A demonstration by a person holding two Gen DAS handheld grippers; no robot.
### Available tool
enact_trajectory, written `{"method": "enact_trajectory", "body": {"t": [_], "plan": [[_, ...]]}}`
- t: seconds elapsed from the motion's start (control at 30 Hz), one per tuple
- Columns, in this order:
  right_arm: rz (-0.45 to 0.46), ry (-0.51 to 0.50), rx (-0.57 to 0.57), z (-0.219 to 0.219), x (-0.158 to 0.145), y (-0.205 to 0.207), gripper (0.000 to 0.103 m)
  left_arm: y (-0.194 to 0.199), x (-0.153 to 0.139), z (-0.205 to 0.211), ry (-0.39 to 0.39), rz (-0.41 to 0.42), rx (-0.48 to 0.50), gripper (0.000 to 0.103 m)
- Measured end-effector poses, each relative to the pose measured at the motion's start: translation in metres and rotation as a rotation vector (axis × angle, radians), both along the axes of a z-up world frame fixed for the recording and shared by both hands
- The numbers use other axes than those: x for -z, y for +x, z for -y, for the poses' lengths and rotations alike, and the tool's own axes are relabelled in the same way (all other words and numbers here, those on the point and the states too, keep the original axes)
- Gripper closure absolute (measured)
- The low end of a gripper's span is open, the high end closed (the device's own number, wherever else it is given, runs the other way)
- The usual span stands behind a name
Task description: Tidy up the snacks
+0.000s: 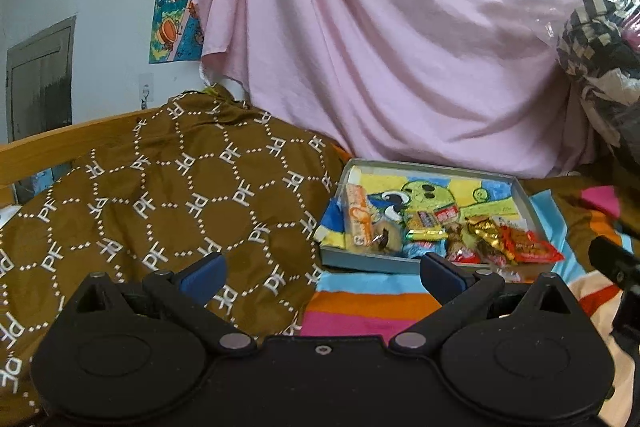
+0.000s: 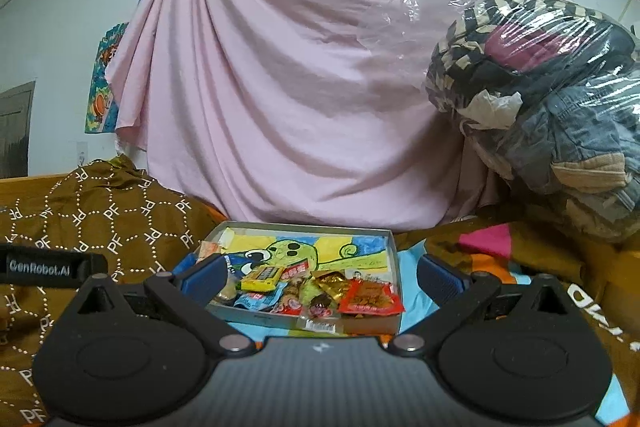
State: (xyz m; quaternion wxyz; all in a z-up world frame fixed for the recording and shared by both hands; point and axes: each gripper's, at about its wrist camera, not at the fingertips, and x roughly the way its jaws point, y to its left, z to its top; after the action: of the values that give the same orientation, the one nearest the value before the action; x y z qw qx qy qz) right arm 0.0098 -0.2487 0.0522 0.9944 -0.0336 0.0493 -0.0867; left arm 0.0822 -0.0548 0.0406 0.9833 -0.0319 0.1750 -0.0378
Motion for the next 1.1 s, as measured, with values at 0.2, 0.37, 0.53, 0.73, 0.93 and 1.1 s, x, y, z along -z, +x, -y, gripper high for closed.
{"method": "enact_trajectory", "body": {"t": [0.2,0.37,0.53,0.73,0.93,1.1], "plan": [[-0.034,0.012,0.004,-0.003,0.006,-0.01,0.0,-0.01,0.009,-0.017,-0.016,0.007,-0.016,0.001],[-0.093,0.026,0.01,-0.006,0.015,-0.016,0.0,-0.02,0.023,-0.029,0.004,0.008,-0.031,0.001],[-0.134,0.032,0.02,-0.009,0.022,-0.02,0.0,-0.028,0.036,-0.033,0.051,-0.058,-0.04,0.001],[-0.184,0.054,0.017,-0.011,0.029,-0.021,0.0,-0.037,0.037,-0.032,0.056,-0.072,-0.011,0.001],[-0.222,0.064,-0.009,-0.014,0.033,-0.022,0.0,-0.04,0.04,-0.03,0.06,-0.095,-0.003,0.001],[-0.259,0.065,-0.005,-0.016,0.037,-0.02,0.0,-0.041,0.043,-0.025,0.087,-0.11,0.015,0.001]]}}
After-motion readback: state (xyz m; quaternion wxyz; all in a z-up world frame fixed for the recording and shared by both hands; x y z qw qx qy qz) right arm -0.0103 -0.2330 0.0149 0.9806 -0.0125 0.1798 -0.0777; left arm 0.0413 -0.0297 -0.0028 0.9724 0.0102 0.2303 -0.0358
